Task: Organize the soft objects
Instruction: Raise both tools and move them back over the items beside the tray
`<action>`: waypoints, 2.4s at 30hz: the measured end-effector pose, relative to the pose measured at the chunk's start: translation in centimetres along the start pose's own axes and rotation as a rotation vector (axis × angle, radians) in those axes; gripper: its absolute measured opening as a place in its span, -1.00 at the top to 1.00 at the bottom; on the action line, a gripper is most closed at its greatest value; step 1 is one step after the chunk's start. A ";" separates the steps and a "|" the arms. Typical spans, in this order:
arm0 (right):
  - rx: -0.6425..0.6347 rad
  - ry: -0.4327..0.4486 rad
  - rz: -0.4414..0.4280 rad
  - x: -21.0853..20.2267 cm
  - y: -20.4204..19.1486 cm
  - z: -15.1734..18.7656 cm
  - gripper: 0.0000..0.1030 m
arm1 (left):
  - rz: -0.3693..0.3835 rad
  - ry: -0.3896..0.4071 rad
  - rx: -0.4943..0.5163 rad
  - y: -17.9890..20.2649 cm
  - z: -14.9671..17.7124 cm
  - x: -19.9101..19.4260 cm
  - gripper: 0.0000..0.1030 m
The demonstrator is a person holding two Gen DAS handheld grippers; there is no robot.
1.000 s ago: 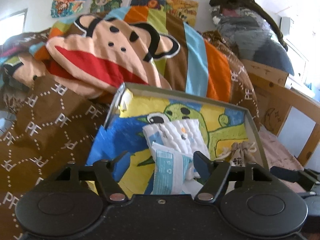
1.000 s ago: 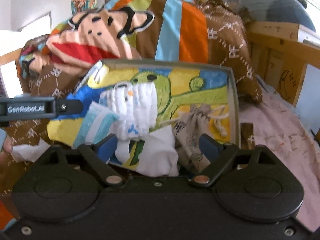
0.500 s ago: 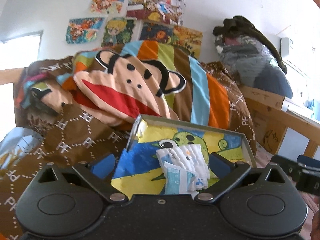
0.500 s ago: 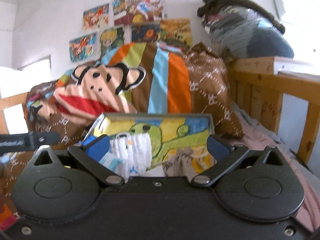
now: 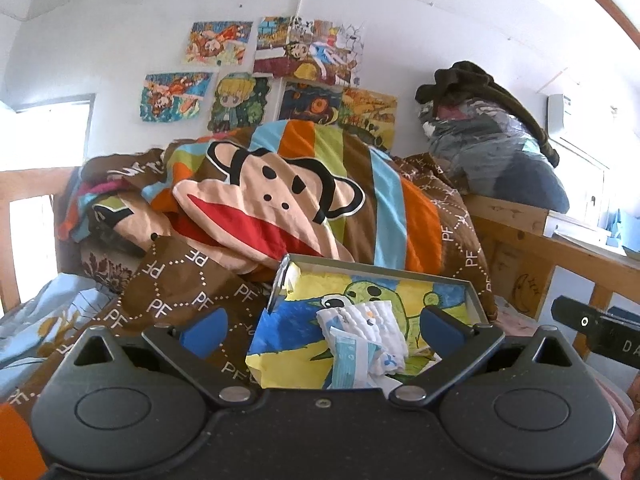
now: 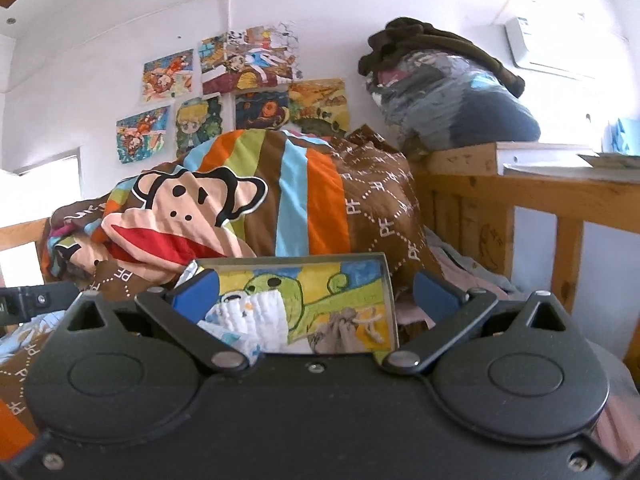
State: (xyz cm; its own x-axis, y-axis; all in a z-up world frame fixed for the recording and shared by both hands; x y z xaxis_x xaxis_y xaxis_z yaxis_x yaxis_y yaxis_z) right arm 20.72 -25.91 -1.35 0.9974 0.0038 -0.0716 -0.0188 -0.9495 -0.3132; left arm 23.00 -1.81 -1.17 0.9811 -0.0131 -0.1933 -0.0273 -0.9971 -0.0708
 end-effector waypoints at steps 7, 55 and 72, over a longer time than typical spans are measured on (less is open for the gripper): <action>0.022 -0.003 0.050 -3.9 0.3 1.1 -0.99 | 0.016 0.023 0.016 0.0 0.5 -3.7 -0.98; -0.073 -0.205 0.115 -14.4 -5.2 6.8 -0.99 | 0.031 -0.223 -0.029 -1.4 6.2 -12.5 -0.98; -0.086 -0.251 0.119 -13.9 -5.2 7.3 -0.99 | 0.032 -0.227 -0.026 -1.3 6.3 -12.4 -0.98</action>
State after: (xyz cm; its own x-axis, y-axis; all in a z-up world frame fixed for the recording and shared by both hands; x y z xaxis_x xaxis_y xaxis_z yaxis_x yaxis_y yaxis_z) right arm 6.47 -18.71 -5.65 0.9401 -0.0415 -0.3383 -0.1176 -0.9711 -0.2077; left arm 9.69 0.16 -4.87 0.9113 -0.0307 -0.4105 -0.0499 -0.9981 -0.0363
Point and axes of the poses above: each gripper's, at about its wrist camera, not at the fingertips, and x roughly the way its jaws point, y to its right, z to its underside, the point moved 5 cm from there along x, roughly the way its jaws point, and after that the axes turned 12 degrees about x, right-handed, at the moved point
